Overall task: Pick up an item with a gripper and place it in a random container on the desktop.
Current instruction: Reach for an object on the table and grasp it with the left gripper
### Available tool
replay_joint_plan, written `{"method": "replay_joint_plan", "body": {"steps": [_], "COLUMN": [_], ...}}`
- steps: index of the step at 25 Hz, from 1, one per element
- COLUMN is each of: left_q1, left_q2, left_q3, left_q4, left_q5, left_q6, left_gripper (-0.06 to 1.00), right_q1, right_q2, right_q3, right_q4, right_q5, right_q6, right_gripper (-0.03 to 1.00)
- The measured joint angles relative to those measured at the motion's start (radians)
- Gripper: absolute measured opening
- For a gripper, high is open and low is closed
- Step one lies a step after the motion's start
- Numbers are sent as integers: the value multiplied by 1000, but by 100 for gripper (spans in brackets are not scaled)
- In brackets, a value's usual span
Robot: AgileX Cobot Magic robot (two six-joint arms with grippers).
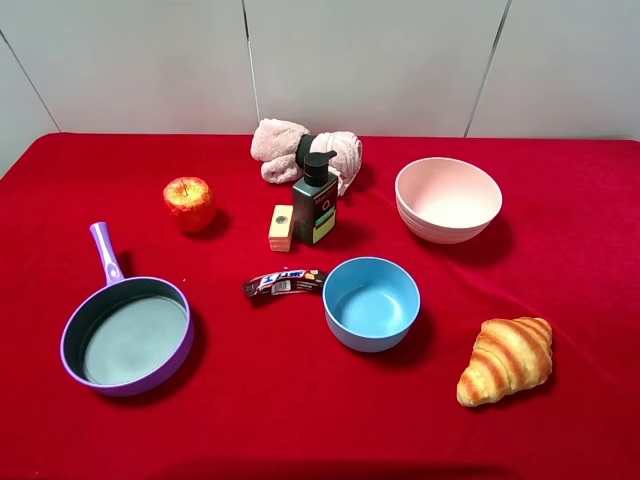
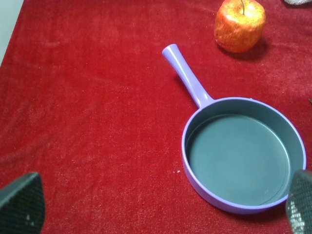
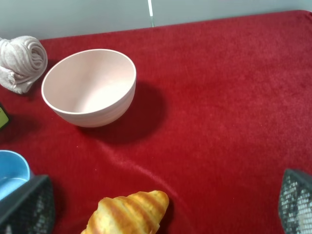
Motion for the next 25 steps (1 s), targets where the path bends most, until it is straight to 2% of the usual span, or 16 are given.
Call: {"method": "replay_joint_plan", "body": {"steps": [17, 25], "left_q1": [0, 0], "left_q2": [0, 115], "left_q3": [-2, -108], "left_q4": [-1, -24], "left_q5": [-3, -16], "left_q6": [-1, 0], "left_gripper": [99, 97], "right_q1": [0, 0], "right_q2": [0, 0], "right_q3": [0, 0], "right_q4": [0, 0], "right_q5": [0, 0], "right_q6": [0, 0], "right_gripper": [69, 69]}}
